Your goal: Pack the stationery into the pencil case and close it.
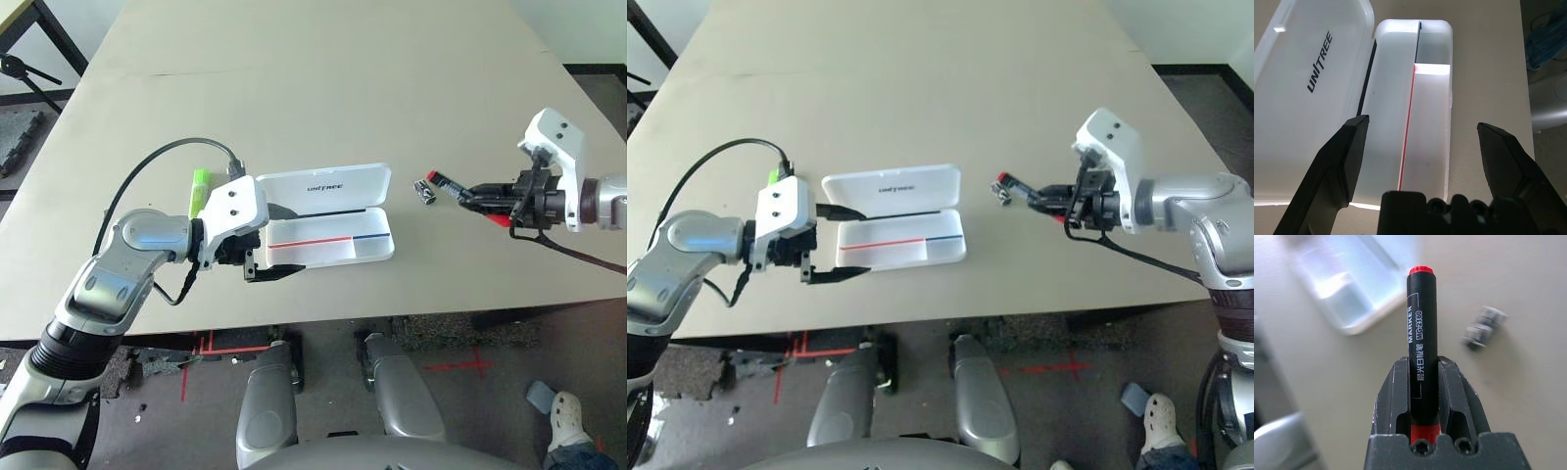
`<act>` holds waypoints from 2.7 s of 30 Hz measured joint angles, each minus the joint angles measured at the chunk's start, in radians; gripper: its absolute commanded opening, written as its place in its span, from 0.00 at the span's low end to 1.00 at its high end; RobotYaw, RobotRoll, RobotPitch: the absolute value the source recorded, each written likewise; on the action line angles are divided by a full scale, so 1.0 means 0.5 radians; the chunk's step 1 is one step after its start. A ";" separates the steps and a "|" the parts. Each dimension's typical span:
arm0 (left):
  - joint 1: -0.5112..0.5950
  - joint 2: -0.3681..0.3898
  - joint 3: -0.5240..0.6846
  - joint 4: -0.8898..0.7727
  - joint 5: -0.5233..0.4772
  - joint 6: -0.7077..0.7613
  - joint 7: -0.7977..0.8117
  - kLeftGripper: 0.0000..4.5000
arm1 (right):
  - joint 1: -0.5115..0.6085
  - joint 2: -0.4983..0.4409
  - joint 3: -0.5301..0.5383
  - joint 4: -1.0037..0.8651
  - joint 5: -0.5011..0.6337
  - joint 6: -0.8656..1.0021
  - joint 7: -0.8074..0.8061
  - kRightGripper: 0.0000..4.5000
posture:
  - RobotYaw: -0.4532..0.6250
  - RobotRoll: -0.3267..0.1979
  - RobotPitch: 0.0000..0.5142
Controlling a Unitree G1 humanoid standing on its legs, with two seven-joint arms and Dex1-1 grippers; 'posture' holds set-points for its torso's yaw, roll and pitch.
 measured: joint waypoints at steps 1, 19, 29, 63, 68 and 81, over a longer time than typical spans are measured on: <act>0.008 0.002 0.001 -0.001 0.001 0.000 0.005 1.00 | -0.033 -0.012 0.035 -0.010 -0.004 -0.021 0.050 0.11 | 0.31 0.62 0.44; 0.179 0.079 0.080 -0.147 -0.004 0.071 0.123 1.00 | -0.365 0.485 0.588 0.076 -0.449 -0.473 0.097 0.11 | 0.39 0.62 0.45; 0.224 0.118 0.120 -0.223 -0.029 0.136 0.135 1.00 | -0.442 0.711 0.666 0.157 -0.689 -0.757 -0.009 0.11 | 0.41 0.62 0.44; 0.322 0.132 0.379 -0.277 -0.083 0.422 0.432 1.00 | -0.352 0.531 0.501 0.147 -0.443 -0.534 0.283 0.99 | 0.43 0.62 0.47; 0.264 0.077 0.491 -0.268 -0.089 0.654 0.654 1.00 | -0.292 0.401 0.485 0.144 -0.379 -0.496 0.381 0.99 | 0.43 0.62 0.48; -0.181 -0.315 0.584 0.270 0.091 1.148 1.443 1.00 | -0.215 0.440 0.423 0.080 -0.263 -0.383 0.312 0.99 | 0.41 0.62 0.47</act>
